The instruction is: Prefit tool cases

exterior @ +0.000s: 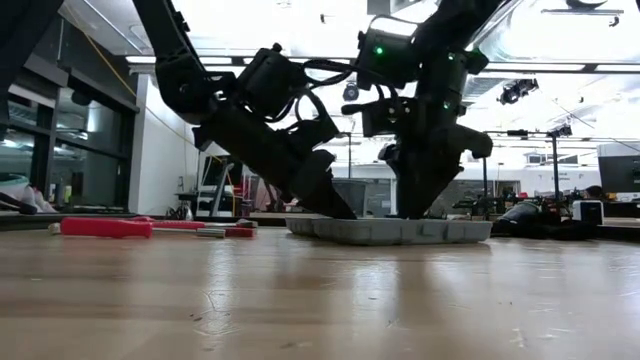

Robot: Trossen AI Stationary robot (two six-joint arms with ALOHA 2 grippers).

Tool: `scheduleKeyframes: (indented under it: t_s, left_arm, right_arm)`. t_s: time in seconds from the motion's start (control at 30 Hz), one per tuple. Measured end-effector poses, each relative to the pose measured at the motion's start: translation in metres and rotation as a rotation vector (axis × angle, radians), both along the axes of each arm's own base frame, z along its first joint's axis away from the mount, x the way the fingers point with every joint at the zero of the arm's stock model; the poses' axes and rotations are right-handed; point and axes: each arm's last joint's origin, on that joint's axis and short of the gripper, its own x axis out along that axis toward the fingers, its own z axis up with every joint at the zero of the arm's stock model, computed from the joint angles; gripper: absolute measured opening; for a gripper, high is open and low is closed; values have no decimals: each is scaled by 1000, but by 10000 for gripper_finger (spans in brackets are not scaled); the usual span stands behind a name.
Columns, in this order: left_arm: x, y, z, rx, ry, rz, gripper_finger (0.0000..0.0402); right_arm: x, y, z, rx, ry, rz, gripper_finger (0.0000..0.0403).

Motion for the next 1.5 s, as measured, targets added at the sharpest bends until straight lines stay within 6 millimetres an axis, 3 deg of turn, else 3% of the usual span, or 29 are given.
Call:
scheduleKeyframes:
  t_s: [0.43, 0.63, 0.8, 1.03, 1.5]
  left_arm:
    - [0, 0, 0, -2, 1, -3, 0]
    - [-1, 2, -1, -14, 5, -13, 0]
    - [-1, 1, -1, -16, 6, -17, 0]
    - [-1, 2, 0, -11, 4, -9, 0]
    - [3, 3, -14, 7, 5, 17, 0]
  right_arm:
    - [-1, -21, 0, 91, -25, -19, 135]
    - [1, -26, -13, 138, -5, -26, 135]
    - [5, -26, -25, 180, 21, -24, 135]
    - [4, -25, -27, 199, 41, -23, 135]
    - [10, -7, -44, 16, 110, -43, 132]
